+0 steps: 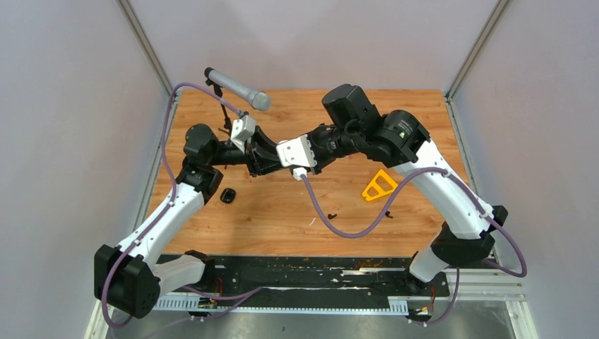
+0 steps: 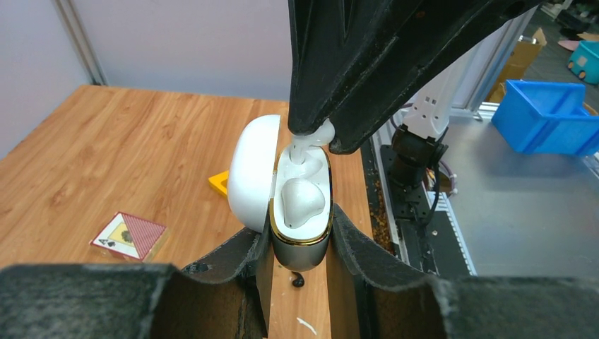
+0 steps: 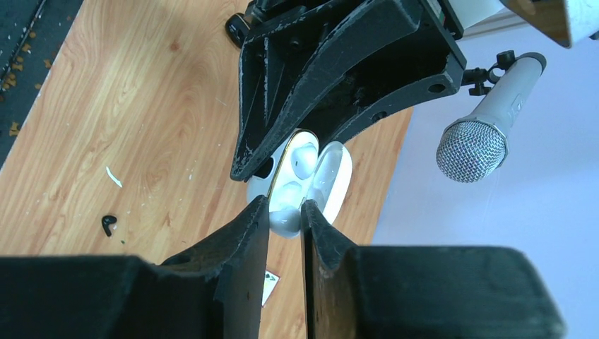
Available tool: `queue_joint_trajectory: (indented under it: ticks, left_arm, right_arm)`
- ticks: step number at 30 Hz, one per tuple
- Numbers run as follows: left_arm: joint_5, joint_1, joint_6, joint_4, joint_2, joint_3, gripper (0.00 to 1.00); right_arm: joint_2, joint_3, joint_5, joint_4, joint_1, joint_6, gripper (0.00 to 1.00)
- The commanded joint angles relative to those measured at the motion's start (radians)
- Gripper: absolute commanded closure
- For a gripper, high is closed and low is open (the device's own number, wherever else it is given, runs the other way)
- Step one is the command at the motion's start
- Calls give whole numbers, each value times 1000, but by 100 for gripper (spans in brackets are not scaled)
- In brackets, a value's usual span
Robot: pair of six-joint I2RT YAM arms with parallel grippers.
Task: Insert the wireless bluetooth earbuds into the charging case
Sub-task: Place the earbud in the charging case.
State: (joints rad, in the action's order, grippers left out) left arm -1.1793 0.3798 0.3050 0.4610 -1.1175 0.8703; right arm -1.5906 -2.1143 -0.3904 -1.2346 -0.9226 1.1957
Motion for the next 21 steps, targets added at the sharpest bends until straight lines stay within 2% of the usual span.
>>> queue_joint_trajectory:
  ticks: [1, 6, 15, 21]
  left_arm:
    - [-17, 8, -25, 18, 11, 13, 100]
    - [-13, 8, -19, 16, 10, 13, 100]
    - [-14, 8, -19, 29, 9, 12, 100]
    - [-9, 6, -12, 23, -2, 12, 100]
  right_arm:
    - [-20, -68, -17, 61, -10, -68, 78]
    - [-7, -46, -4, 89, -10, -68, 74]
    - [41, 78, 65, 267, -12, -95, 73]
    - [37, 40, 28, 261, -12, -147, 71]
